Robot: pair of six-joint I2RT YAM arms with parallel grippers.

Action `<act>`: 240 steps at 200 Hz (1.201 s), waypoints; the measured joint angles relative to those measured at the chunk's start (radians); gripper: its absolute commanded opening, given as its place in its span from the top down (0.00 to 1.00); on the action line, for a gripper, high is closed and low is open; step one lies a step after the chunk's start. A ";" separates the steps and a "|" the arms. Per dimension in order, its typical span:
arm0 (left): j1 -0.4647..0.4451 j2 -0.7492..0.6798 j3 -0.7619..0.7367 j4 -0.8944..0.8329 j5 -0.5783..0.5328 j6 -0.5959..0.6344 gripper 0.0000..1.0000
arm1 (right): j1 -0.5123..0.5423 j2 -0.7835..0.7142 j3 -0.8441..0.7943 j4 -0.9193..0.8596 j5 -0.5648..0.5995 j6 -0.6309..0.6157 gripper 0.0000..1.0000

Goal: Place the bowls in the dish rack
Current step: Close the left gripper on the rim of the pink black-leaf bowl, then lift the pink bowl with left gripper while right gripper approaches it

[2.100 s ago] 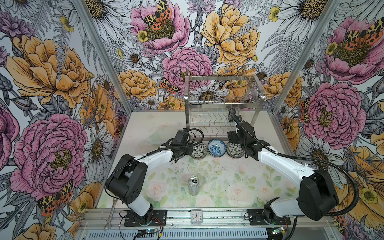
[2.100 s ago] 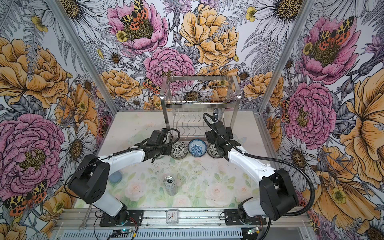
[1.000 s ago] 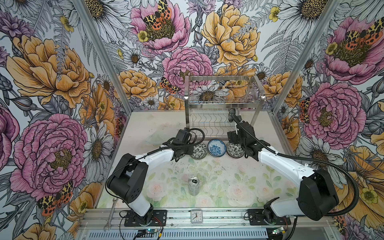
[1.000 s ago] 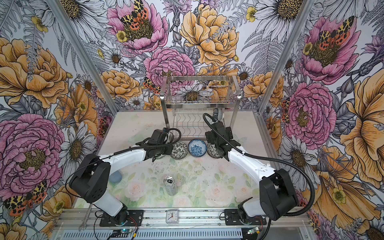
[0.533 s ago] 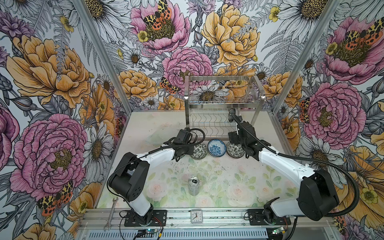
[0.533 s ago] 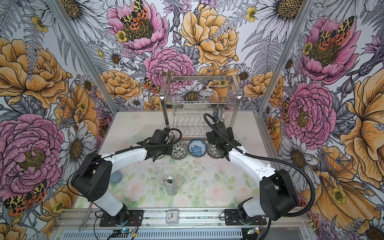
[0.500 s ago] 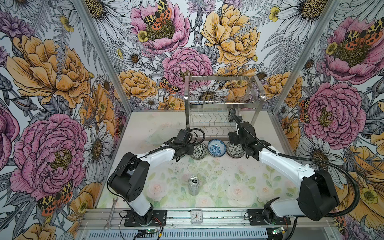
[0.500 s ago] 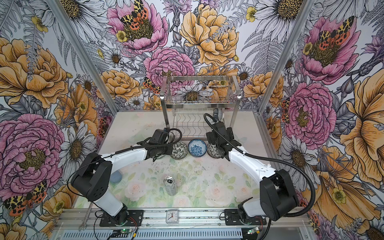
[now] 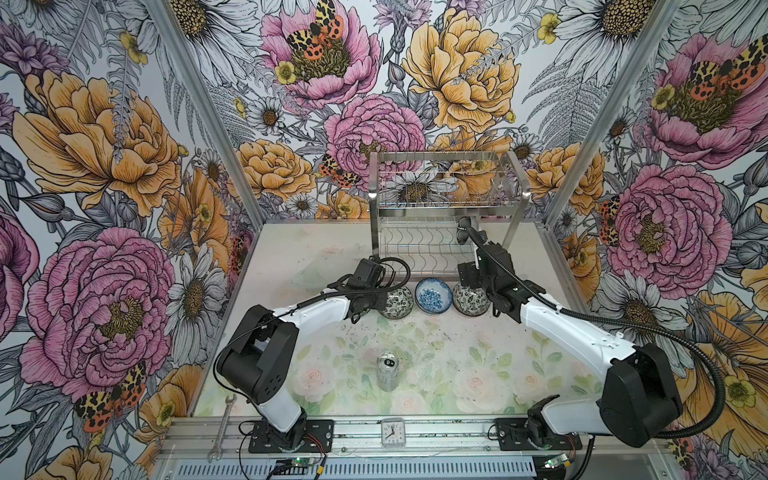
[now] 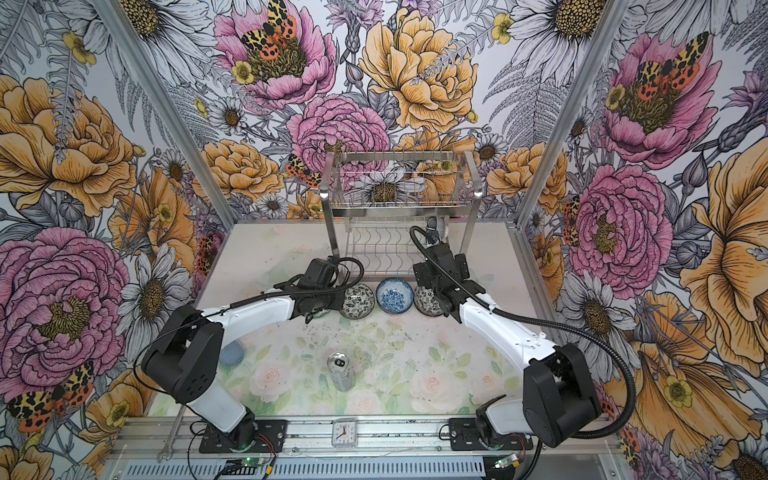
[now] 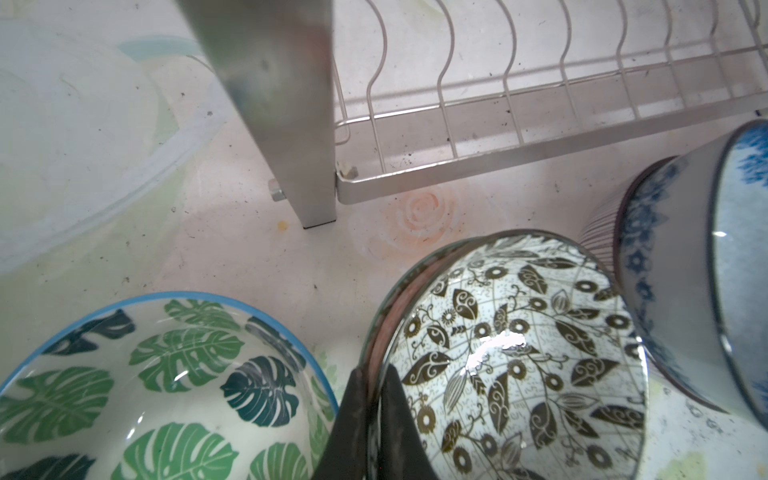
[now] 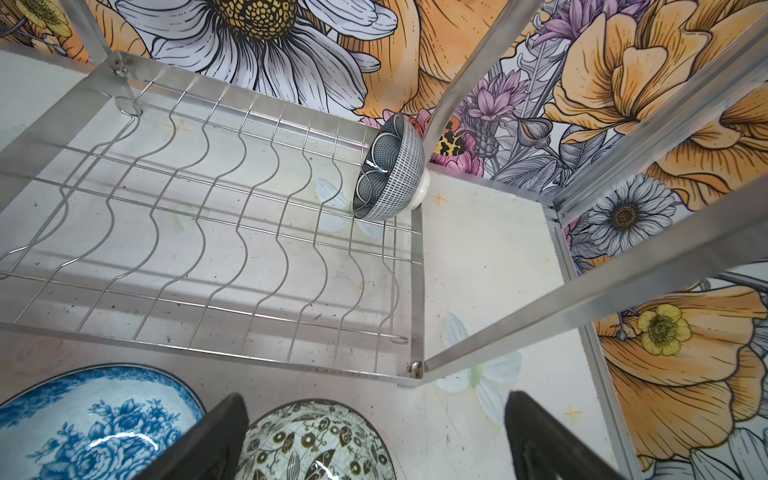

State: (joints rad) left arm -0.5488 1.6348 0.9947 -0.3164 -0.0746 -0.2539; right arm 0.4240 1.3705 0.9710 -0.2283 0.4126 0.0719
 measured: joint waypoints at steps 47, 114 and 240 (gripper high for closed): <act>0.004 -0.066 0.003 -0.001 0.000 0.002 1.00 | 0.002 -0.011 0.000 -0.001 -0.043 0.018 0.00; 0.002 -0.188 0.019 0.055 0.009 -0.002 1.00 | 0.032 -0.101 0.000 -0.023 -0.205 0.108 0.00; -0.094 -0.108 0.004 0.322 0.059 -0.080 1.00 | 0.119 0.028 0.057 0.039 -0.369 0.407 0.09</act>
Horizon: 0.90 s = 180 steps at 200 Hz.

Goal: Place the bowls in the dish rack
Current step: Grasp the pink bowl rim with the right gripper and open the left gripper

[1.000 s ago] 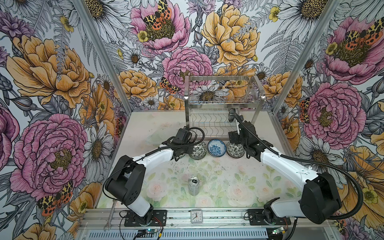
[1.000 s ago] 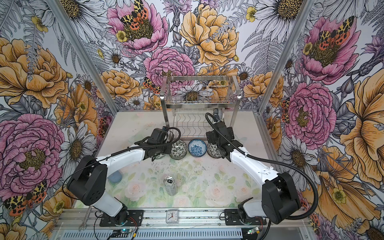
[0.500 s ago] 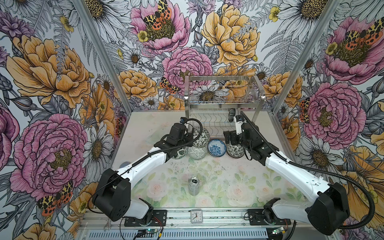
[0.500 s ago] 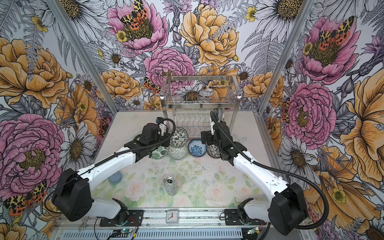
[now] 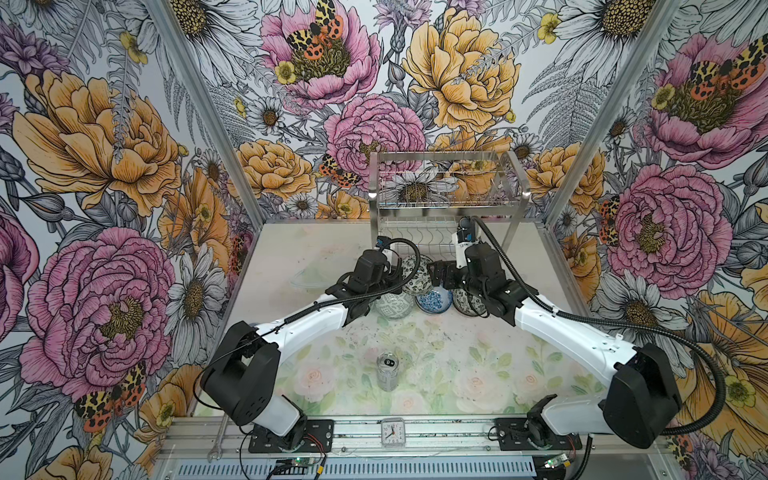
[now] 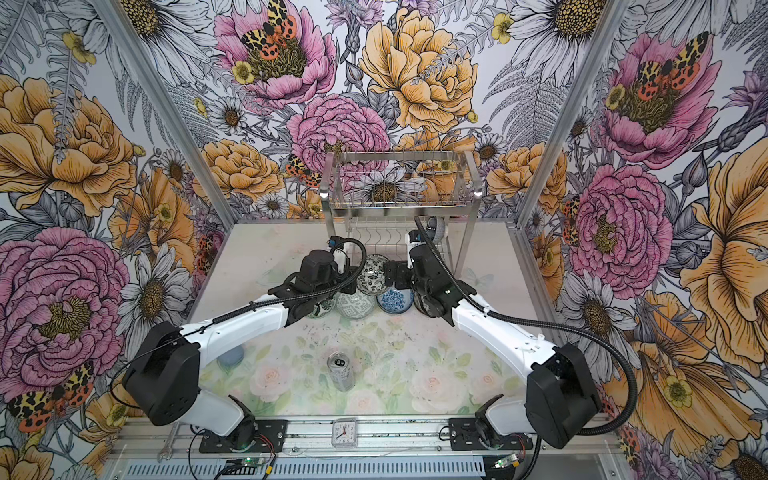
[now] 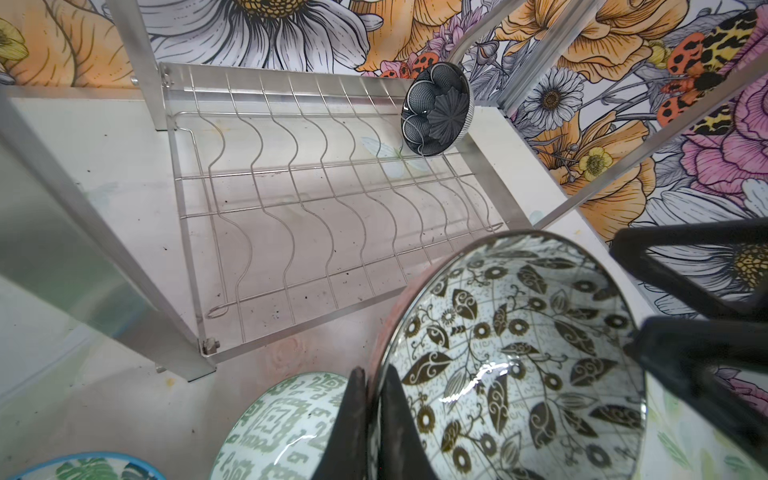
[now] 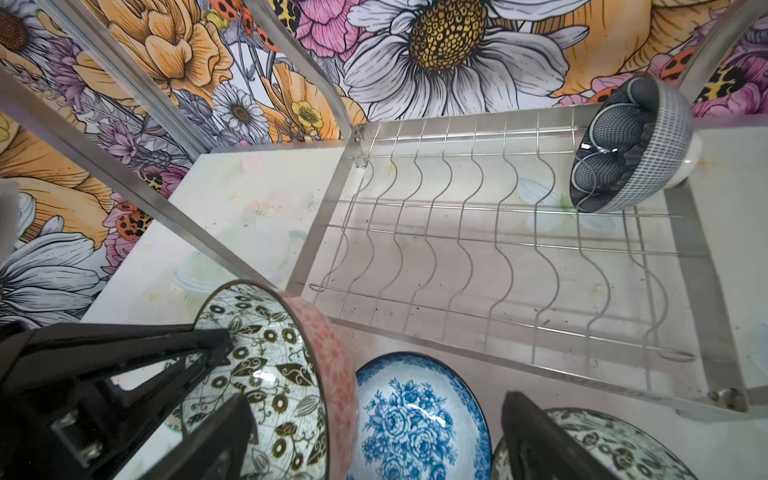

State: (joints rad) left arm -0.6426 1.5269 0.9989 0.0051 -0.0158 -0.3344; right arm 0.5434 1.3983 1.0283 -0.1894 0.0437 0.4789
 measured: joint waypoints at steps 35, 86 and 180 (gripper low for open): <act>-0.016 0.031 0.005 0.037 0.011 -0.008 1.00 | 0.000 0.074 0.019 0.003 -0.005 0.063 0.25; -0.029 0.041 0.016 0.075 0.029 -0.024 1.00 | 0.000 0.109 0.019 0.010 -0.010 0.124 0.87; -0.031 -0.032 0.017 0.040 -0.087 0.059 0.01 | -0.003 0.048 0.024 -0.066 0.133 0.019 1.00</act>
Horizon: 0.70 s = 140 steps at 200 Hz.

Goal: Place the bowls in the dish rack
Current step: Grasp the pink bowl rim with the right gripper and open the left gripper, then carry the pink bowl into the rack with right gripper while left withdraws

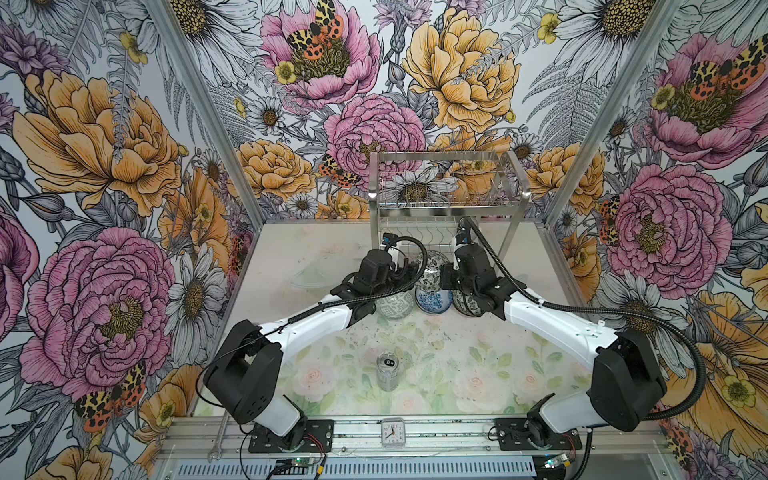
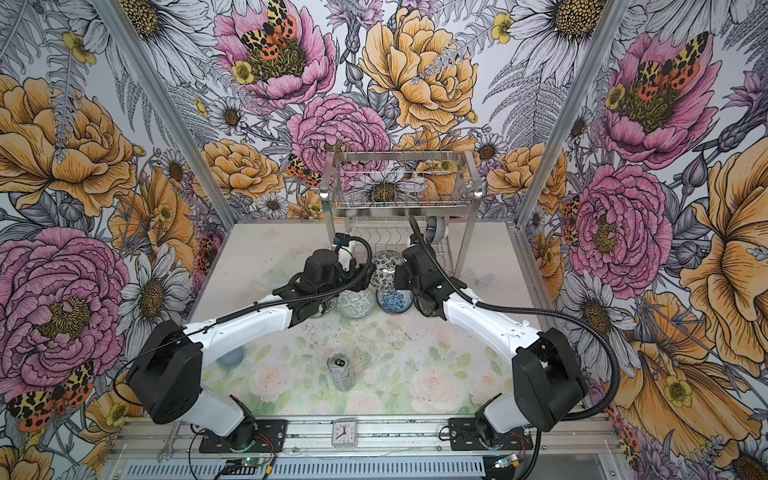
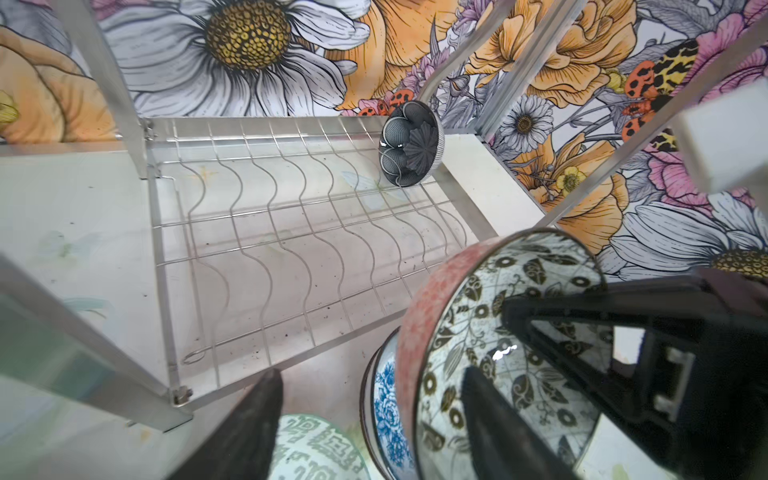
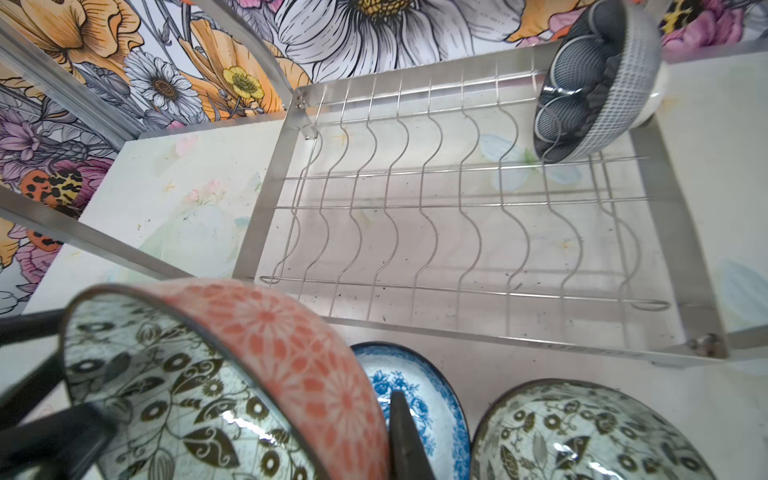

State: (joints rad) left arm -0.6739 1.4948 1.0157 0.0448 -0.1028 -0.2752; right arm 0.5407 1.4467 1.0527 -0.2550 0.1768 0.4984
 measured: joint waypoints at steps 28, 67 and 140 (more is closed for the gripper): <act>0.009 -0.118 -0.008 -0.069 -0.107 0.074 0.01 | -0.010 -0.018 0.002 -0.018 0.120 -0.088 1.00; 0.077 -0.229 -0.066 -0.122 -0.164 0.127 0.02 | -0.010 0.021 0.039 -0.050 0.384 -0.197 1.00; 0.169 -0.244 -0.127 -0.180 -0.150 0.126 0.02 | -0.013 0.296 0.164 -0.029 0.800 -0.362 1.00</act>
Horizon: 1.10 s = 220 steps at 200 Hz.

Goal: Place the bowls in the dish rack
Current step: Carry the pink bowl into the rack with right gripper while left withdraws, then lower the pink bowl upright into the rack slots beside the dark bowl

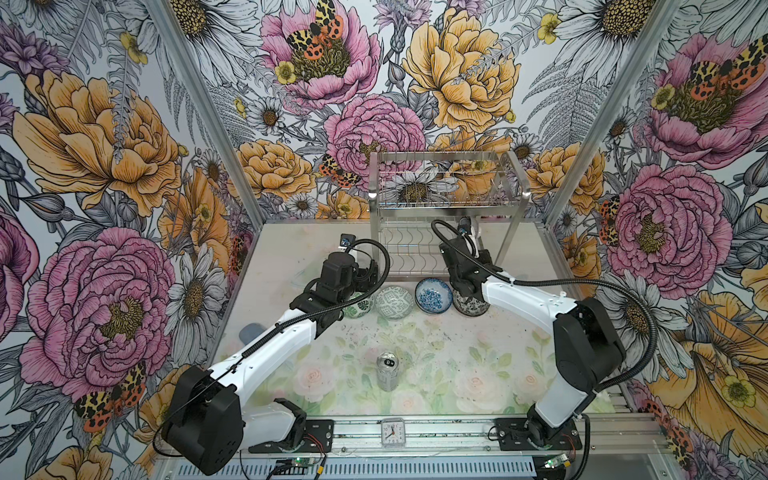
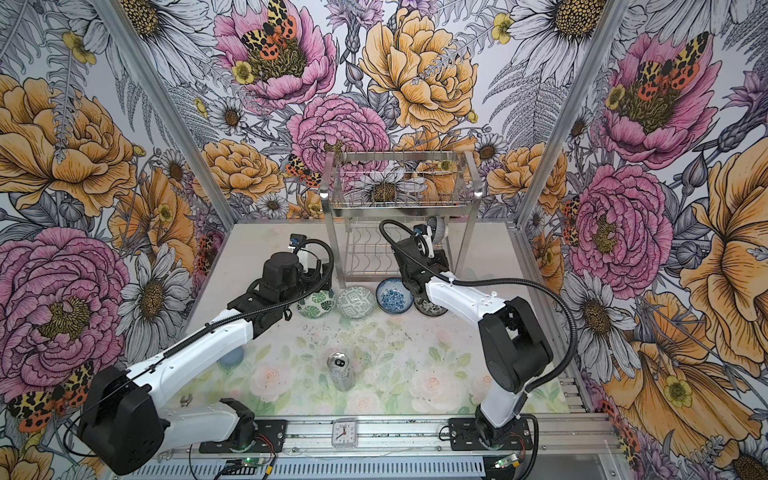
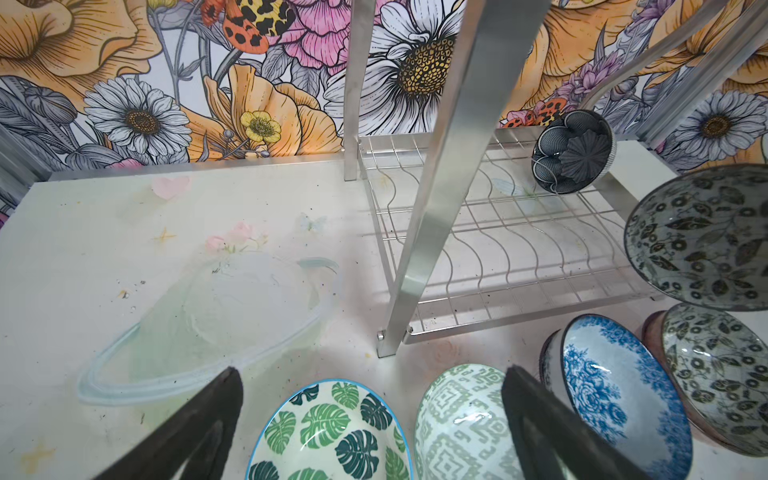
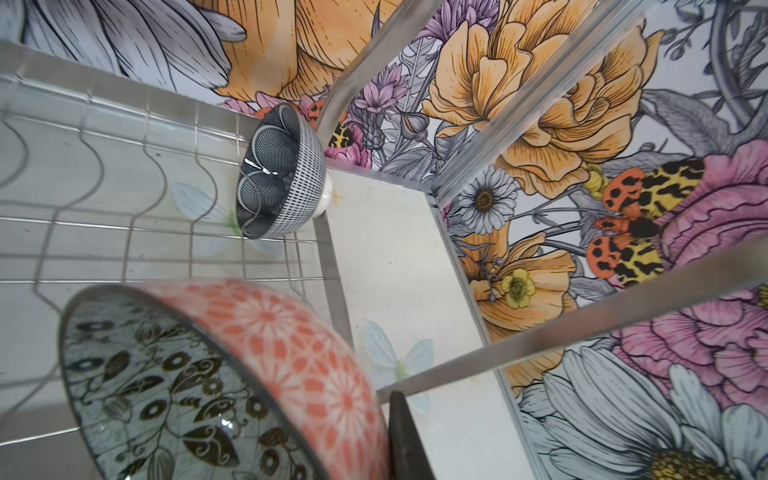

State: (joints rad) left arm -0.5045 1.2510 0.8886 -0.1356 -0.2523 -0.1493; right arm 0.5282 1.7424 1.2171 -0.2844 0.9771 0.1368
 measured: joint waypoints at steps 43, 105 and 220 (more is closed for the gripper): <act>0.017 -0.026 -0.002 -0.013 0.006 0.001 0.01 | -0.033 0.084 0.012 0.098 0.081 -0.133 1.00; 0.038 -0.069 -0.030 -0.026 0.009 0.001 0.01 | -0.082 0.174 0.053 0.331 0.159 -0.365 1.00; 0.051 -0.093 -0.041 -0.049 0.013 0.000 0.01 | -0.114 0.328 0.122 0.507 0.202 -0.594 1.00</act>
State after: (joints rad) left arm -0.4538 1.1576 0.8474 -0.1844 -0.2390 -0.1493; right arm 0.4141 2.0705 1.3392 0.2230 1.1790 -0.4572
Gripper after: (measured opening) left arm 0.986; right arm 0.098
